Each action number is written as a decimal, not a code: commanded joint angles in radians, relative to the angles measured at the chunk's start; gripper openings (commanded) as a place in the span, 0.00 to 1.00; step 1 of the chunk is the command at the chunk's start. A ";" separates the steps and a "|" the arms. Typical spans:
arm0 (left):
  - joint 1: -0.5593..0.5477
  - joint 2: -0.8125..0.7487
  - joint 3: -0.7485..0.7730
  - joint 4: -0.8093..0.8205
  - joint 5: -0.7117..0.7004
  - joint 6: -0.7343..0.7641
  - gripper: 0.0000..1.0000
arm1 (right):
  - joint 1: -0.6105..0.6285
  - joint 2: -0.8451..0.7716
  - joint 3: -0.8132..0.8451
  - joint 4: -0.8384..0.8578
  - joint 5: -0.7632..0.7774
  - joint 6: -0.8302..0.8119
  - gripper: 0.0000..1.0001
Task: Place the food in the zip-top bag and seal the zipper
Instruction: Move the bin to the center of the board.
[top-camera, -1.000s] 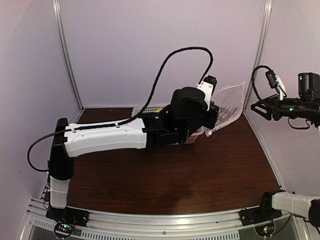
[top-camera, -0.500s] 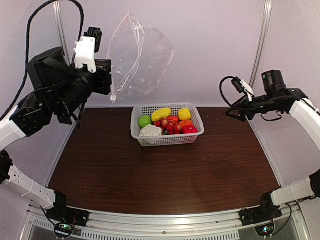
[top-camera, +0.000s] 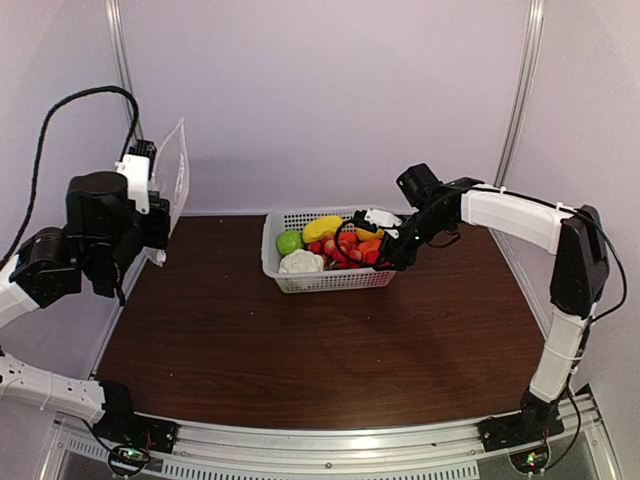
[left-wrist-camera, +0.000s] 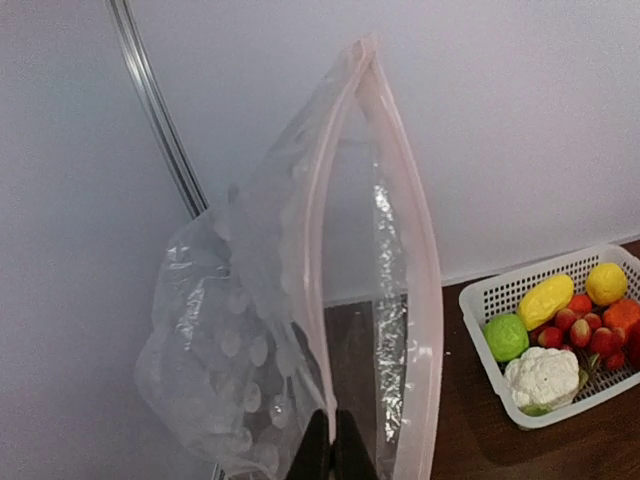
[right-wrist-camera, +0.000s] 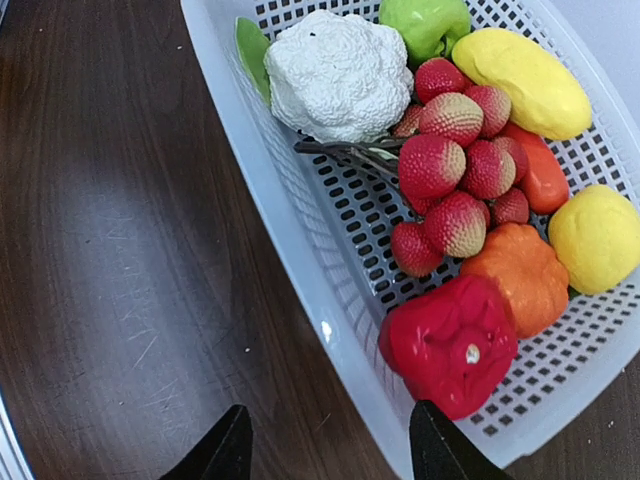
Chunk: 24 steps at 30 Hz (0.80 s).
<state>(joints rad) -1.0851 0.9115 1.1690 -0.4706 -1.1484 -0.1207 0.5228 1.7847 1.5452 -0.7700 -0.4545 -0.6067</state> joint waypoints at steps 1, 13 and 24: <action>0.124 0.099 -0.089 -0.152 0.240 -0.225 0.00 | 0.032 0.143 0.131 0.024 0.071 -0.049 0.54; 0.361 0.074 -0.301 0.109 0.471 -0.160 0.00 | 0.048 0.292 0.218 -0.035 0.074 -0.111 0.34; 0.366 0.125 -0.282 0.135 0.585 -0.158 0.00 | -0.013 0.095 0.067 -0.038 0.152 0.061 0.00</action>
<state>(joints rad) -0.7254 1.0191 0.8806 -0.3901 -0.6430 -0.2790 0.5648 2.0243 1.7054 -0.7681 -0.3595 -0.6571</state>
